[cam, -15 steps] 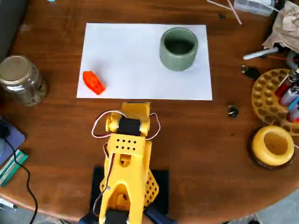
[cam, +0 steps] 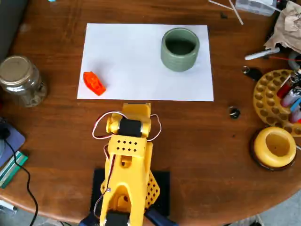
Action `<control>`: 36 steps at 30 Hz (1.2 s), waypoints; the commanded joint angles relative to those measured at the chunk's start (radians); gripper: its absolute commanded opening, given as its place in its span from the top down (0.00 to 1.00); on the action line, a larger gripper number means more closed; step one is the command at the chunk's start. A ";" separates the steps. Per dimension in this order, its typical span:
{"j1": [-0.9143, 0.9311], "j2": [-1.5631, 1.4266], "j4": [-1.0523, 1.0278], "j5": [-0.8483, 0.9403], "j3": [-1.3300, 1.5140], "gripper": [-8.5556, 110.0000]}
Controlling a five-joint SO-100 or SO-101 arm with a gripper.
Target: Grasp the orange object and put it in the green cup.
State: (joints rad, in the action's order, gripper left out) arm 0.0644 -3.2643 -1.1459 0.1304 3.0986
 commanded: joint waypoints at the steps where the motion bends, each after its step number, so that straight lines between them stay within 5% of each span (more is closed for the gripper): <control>1: 0.003 0.005 -0.005 0.005 -0.002 0.93; 36: -0.005 0.005 -0.003 -0.034 0.000 0.93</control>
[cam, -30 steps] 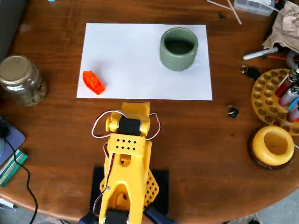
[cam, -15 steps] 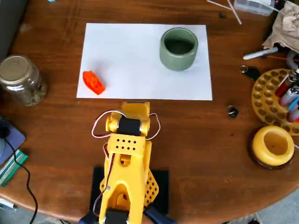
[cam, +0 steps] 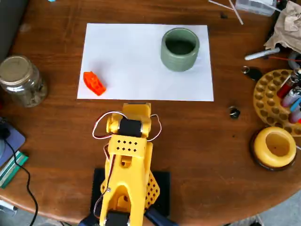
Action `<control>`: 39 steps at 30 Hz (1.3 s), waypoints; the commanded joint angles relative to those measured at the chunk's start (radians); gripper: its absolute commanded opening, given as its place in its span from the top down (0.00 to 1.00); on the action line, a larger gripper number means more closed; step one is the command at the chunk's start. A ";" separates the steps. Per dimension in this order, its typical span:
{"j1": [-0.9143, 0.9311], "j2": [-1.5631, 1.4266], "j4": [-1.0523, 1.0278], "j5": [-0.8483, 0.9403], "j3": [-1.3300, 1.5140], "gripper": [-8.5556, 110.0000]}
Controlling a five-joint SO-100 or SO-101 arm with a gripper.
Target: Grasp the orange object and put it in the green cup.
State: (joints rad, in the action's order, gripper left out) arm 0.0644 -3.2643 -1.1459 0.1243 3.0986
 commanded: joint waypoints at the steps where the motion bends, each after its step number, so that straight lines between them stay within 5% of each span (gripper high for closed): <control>1: -0.005 0.005 0.003 -0.060 0.000 0.93; 10: -0.080 0.005 0.089 -0.561 0.000 0.93; 20: -0.189 0.003 0.282 -1.336 0.000 0.93; 39: -0.466 0.299 0.669 -1.638 0.000 0.88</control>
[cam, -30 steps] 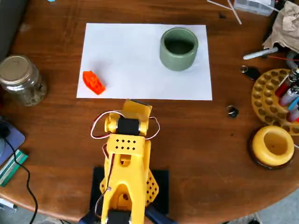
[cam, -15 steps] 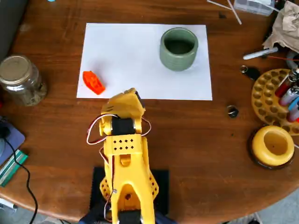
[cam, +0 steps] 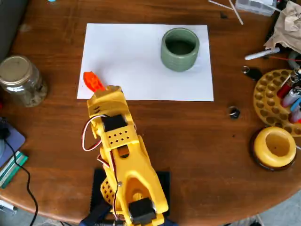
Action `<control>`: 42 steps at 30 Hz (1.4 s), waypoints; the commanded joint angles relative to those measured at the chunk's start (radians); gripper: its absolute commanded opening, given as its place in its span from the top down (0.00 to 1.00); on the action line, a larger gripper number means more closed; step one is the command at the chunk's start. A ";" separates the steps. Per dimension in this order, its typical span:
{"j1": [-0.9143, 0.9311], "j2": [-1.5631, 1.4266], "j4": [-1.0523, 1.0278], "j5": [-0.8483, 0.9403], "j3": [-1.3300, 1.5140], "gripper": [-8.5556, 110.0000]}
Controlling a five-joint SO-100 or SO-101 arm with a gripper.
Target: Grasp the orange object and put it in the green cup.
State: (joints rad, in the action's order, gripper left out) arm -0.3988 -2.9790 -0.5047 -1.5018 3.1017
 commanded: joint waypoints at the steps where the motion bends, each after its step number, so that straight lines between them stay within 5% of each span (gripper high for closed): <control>1: -0.003 0.028 0.041 -0.012 -0.003 0.88; 9: -0.052 0.417 0.411 -0.048 -0.034 0.86; 22: -0.097 0.755 0.566 -0.083 -0.183 0.76; 42: -0.123 0.956 0.637 -0.114 -0.319 0.75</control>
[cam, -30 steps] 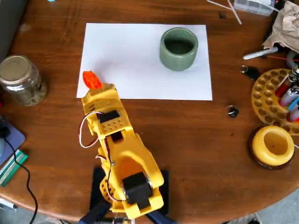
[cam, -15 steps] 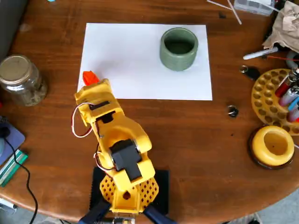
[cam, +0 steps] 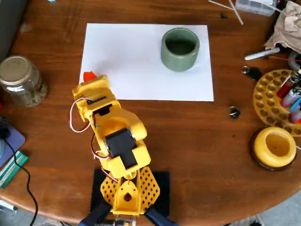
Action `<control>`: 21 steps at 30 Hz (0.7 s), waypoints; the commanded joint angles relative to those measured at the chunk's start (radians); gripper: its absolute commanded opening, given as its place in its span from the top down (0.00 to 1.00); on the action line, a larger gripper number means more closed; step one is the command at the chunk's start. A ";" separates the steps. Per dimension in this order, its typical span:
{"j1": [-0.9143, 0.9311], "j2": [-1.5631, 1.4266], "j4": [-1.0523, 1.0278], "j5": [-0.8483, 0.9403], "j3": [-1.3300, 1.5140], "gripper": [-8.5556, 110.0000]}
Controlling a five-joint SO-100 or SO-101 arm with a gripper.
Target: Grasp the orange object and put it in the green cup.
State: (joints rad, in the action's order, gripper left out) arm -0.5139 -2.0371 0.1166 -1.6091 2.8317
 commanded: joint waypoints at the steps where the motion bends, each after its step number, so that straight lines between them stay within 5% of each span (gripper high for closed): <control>1: -0.008 0.026 0.017 -0.006 -0.060 0.75; 11: -0.005 0.112 0.058 -0.009 -0.106 0.76; 21: 0.035 0.123 0.058 -0.009 -0.095 0.92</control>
State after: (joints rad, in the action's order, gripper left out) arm -0.4893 -1.9144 0.1611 -1.6137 2.7642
